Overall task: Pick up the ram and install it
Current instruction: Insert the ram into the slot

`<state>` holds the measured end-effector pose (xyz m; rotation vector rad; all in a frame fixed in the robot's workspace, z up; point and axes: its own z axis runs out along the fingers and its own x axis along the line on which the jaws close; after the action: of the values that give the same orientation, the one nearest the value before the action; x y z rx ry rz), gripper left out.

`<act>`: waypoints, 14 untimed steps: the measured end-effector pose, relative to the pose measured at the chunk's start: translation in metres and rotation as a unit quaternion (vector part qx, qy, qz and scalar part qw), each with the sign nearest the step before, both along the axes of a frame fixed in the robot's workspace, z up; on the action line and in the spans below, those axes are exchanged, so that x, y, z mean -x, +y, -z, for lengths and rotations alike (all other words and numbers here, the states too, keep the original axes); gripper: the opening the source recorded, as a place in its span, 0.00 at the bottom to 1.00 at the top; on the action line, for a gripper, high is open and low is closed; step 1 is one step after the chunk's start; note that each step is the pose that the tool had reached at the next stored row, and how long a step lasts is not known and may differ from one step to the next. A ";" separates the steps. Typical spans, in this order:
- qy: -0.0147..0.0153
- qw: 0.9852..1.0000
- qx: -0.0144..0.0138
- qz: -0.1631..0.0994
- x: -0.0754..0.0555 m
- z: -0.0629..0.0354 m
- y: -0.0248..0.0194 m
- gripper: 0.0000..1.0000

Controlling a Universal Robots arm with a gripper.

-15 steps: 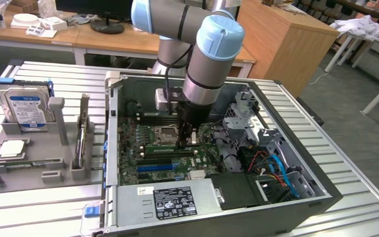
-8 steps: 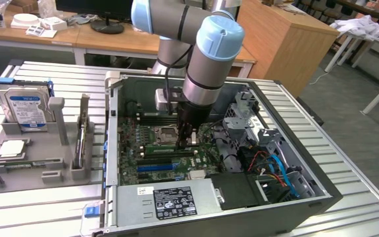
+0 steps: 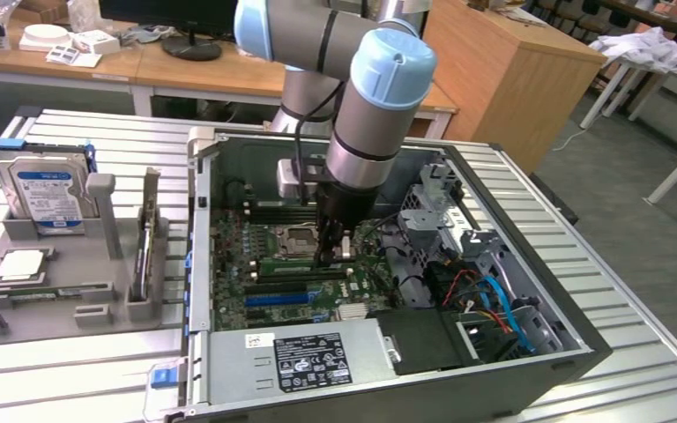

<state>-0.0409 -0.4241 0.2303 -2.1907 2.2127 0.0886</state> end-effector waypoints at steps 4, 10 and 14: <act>0.000 1.000 0.000 0.000 0.000 0.0001 0.0000 0.12; 0.000 1.000 0.000 0.000 0.000 0.0010 0.0000 0.12; 0.000 1.000 0.000 0.000 0.000 0.0028 0.0000 0.12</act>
<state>-0.0411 -0.4242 0.2274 -2.1907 2.2128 0.0882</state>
